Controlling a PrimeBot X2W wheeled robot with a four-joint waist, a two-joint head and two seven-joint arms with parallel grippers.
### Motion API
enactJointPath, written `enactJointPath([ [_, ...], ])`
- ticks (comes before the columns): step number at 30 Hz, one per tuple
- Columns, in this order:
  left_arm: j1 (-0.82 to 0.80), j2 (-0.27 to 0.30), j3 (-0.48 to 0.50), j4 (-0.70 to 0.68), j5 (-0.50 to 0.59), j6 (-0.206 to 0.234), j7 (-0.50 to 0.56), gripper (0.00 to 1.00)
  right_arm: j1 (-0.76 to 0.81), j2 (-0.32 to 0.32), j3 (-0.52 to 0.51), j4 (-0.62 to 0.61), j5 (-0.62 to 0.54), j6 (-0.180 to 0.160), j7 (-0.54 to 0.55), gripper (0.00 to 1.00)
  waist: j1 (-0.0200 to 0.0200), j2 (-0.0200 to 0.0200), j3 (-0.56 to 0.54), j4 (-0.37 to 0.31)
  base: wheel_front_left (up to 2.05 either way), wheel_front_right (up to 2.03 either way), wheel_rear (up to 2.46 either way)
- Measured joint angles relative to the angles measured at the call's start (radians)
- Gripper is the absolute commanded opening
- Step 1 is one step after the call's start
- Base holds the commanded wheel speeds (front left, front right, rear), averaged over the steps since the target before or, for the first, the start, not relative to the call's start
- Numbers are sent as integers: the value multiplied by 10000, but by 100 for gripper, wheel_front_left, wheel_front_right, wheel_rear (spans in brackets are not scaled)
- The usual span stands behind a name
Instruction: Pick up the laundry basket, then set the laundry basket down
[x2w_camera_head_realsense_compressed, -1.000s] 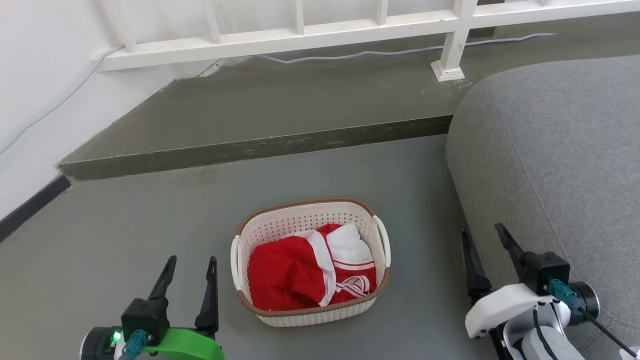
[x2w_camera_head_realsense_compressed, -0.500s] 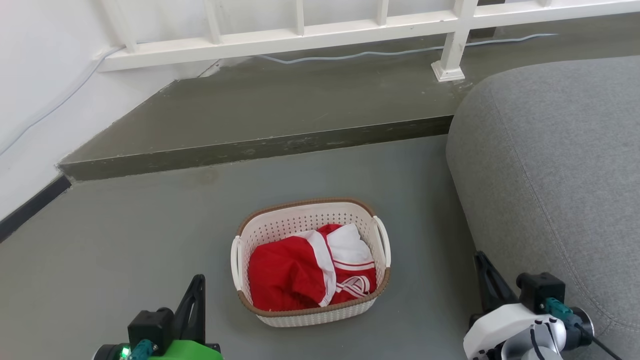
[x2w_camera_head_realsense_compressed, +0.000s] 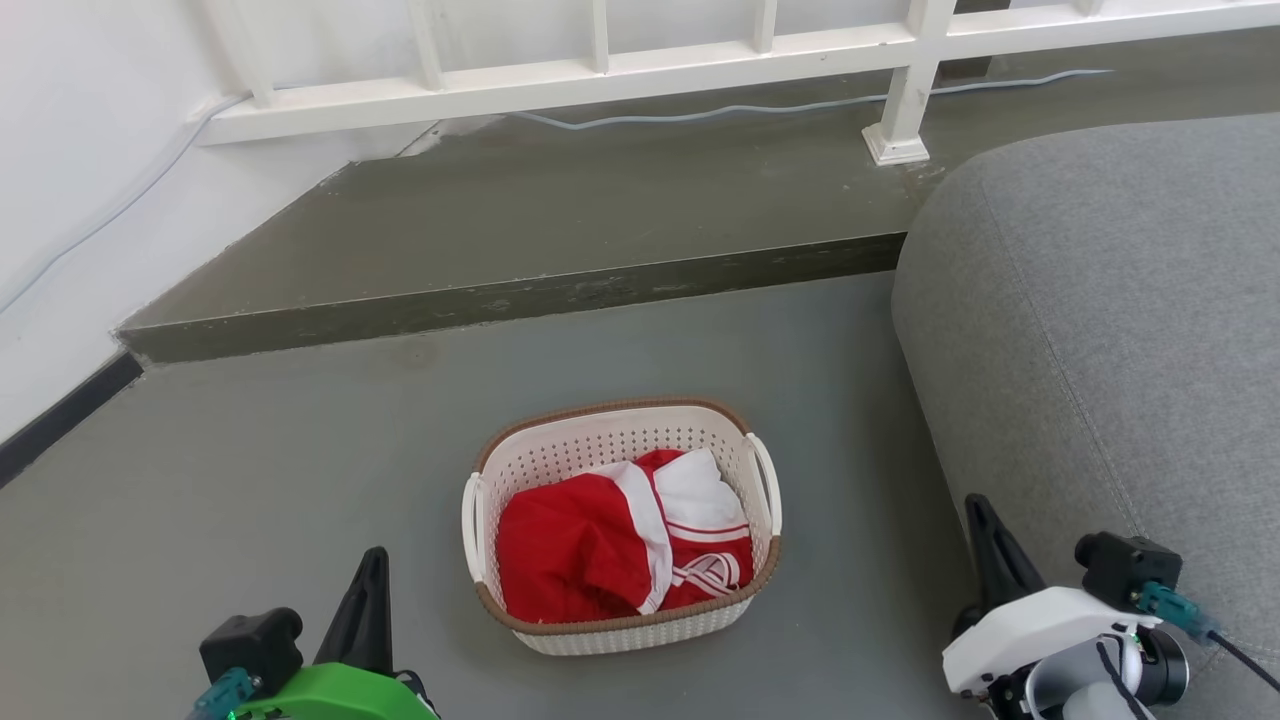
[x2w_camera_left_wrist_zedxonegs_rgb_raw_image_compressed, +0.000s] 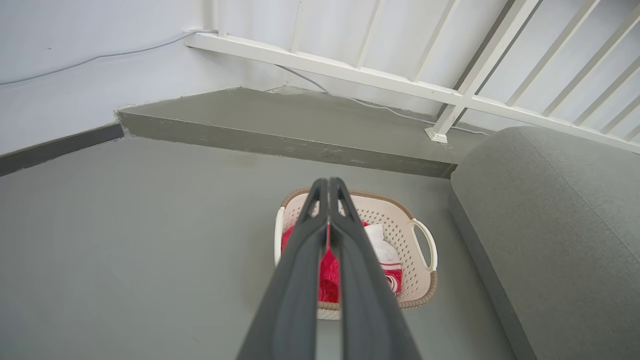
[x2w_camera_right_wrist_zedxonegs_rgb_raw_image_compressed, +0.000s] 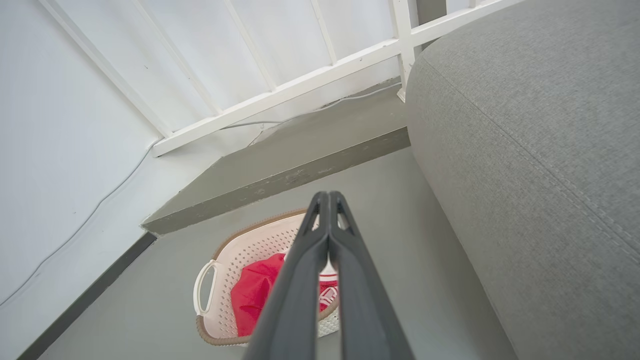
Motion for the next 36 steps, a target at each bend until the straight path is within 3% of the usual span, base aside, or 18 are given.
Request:
enactJointPath([
  [36, -161, -31, 1103, 148, -4243, -598, 970, 0, -266, 19, -1237, -77, 4420, 637, 1076, 0, 0, 0, -77, 8, 0, 0, 0],
])
